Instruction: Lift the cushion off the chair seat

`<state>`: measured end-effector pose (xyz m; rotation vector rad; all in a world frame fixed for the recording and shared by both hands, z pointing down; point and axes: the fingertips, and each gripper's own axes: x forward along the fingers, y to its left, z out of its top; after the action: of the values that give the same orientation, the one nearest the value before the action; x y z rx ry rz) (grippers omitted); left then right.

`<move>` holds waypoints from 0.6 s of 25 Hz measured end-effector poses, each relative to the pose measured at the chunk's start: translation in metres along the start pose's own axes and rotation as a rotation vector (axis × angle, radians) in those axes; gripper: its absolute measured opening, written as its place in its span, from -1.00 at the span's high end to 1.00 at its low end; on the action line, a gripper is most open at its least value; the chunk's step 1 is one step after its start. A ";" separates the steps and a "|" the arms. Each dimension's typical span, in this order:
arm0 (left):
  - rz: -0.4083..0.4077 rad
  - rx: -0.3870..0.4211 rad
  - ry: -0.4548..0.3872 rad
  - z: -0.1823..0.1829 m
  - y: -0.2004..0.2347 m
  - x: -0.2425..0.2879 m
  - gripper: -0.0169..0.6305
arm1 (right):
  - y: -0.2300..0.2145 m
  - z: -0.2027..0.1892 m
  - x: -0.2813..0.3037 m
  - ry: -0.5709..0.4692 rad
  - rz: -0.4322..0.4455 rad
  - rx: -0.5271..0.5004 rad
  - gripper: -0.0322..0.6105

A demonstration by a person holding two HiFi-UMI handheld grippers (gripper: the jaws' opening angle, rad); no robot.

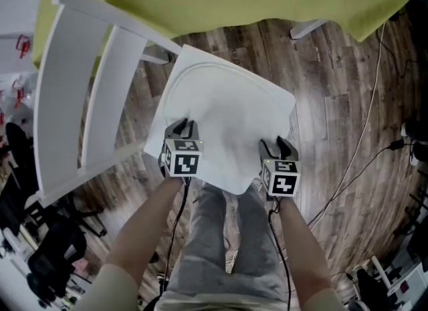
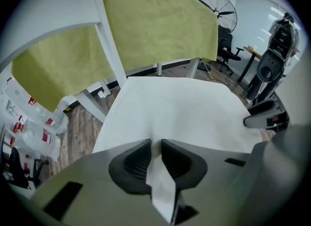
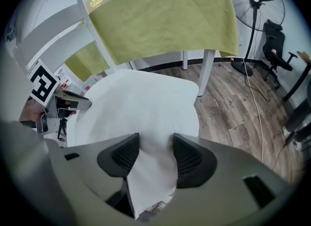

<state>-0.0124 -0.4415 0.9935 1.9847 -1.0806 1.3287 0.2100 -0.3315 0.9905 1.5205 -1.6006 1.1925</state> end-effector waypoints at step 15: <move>-0.054 -0.048 -0.034 0.008 -0.015 -0.029 0.89 | 0.002 0.000 -0.030 -0.063 0.010 0.046 0.68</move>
<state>-0.0013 -0.4297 0.9641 1.9932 -1.0568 1.2339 0.2126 -0.3194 0.9637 1.5949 -1.6342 1.2054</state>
